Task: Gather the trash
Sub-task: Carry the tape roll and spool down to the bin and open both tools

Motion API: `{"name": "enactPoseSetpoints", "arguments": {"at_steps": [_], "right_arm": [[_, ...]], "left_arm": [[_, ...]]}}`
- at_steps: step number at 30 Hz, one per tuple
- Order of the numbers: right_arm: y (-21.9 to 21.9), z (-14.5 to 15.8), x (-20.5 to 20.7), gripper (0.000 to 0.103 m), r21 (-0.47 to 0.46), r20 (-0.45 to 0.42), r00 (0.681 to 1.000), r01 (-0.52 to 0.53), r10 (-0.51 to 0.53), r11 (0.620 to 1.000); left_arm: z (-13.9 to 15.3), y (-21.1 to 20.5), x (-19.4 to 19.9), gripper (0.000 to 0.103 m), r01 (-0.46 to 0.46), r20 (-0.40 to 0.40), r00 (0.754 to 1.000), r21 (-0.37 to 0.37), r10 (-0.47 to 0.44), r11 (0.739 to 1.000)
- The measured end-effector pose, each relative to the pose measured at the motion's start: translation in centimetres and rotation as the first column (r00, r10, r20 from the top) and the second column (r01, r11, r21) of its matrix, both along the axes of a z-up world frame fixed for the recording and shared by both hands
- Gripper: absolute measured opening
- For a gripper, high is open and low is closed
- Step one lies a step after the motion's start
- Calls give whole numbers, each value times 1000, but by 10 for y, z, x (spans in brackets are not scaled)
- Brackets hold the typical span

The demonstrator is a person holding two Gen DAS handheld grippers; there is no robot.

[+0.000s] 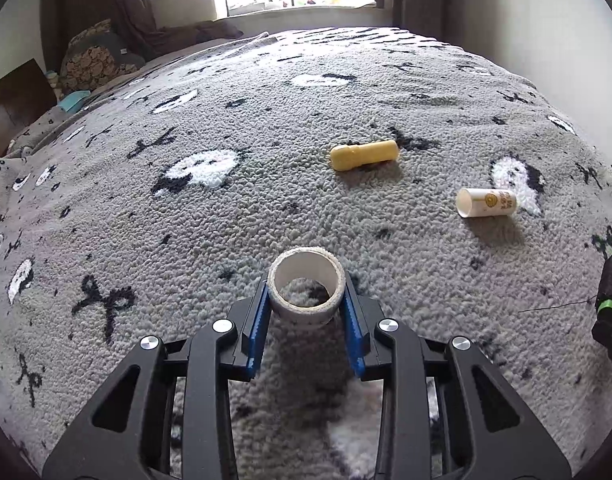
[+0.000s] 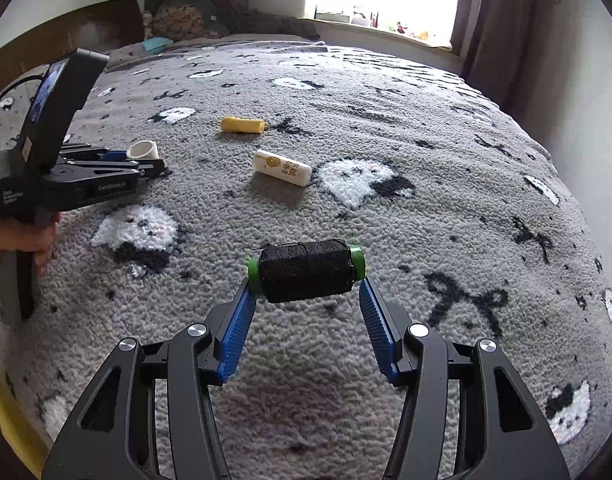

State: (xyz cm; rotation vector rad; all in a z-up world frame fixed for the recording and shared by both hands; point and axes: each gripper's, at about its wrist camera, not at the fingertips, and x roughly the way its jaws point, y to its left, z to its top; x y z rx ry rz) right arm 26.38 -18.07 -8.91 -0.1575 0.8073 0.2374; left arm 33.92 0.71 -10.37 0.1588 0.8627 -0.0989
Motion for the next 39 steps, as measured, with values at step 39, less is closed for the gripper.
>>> {"name": "enactPoseSetpoints", "arguments": {"at_steps": [39], "right_arm": [[-29,21,-252,54,82,174,984,-40,26,996]], "left_arm": [[33,-35,-345,31,251,196,952,-62,-235,966]]}}
